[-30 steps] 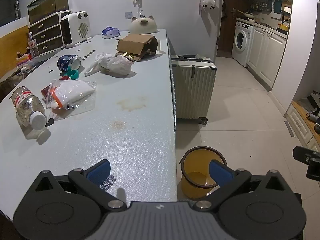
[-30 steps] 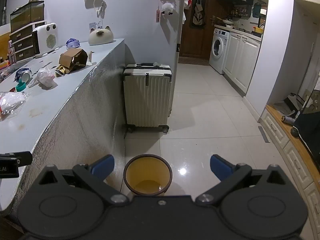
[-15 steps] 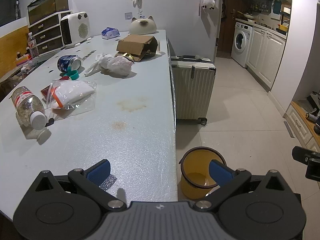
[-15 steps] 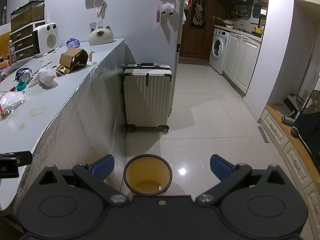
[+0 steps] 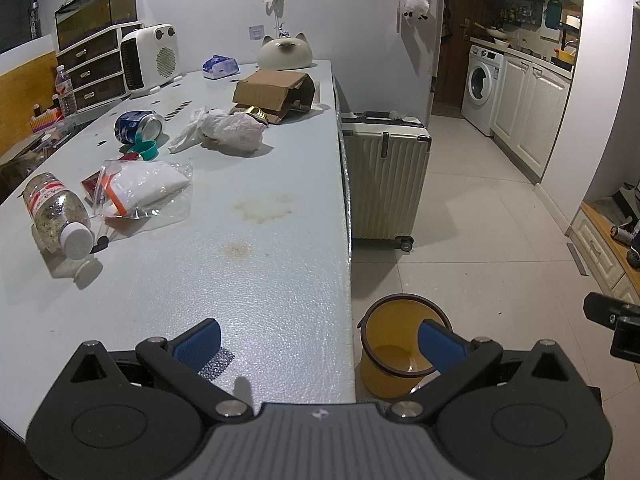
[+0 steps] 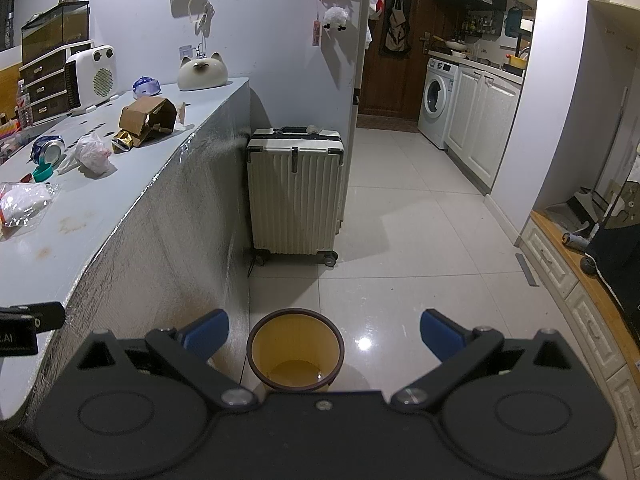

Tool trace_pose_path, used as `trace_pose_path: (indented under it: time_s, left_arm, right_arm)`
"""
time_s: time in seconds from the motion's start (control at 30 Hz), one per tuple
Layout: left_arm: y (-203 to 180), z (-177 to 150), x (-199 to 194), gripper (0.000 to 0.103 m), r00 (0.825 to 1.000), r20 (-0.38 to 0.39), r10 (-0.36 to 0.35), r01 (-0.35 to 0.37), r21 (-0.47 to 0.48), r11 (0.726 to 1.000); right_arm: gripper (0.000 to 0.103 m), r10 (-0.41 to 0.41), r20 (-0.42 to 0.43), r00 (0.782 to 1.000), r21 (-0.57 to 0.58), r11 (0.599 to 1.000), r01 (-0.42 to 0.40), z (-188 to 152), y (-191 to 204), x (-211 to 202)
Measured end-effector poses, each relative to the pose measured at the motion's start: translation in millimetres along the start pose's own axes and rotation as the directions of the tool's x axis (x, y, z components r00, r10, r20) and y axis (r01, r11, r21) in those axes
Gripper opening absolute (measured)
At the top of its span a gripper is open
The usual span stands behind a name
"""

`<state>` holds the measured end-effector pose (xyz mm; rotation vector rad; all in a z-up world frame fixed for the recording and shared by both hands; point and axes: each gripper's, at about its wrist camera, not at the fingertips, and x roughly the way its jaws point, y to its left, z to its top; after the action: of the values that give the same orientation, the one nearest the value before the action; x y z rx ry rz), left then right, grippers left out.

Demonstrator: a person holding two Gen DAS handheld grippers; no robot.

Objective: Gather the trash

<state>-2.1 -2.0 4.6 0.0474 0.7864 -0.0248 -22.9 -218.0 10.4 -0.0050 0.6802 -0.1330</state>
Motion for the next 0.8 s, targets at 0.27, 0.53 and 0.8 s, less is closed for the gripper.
trace_pose_path:
  time_s: [0.27,0.53,0.8]
  left_arm:
    - [0.1,-0.1,-0.1,0.103,1.0,0.001,-0.001,0.001,-0.001,1.0]
    - [-0.8,-0.6,-0.3,0.103,1.0,0.003,-0.001,0.001,-0.001,1.0]
    - [-0.9,-0.6,-0.5,0.103,1.0,0.004,-0.002,0.002,-0.001,1.0]
  right_arm:
    - [0.103,0.002,-0.002,1.0,0.0,1.0,-0.002,-0.9,0.4,1.2]
    - [0.103,0.003,-0.001,1.0,-0.001,1.0,-0.003,1.1,0.7,-1.4]
    - [0.103,0.003,-0.001,1.0,-0.003,1.0,-0.003,1.1,-0.1,-1.7]
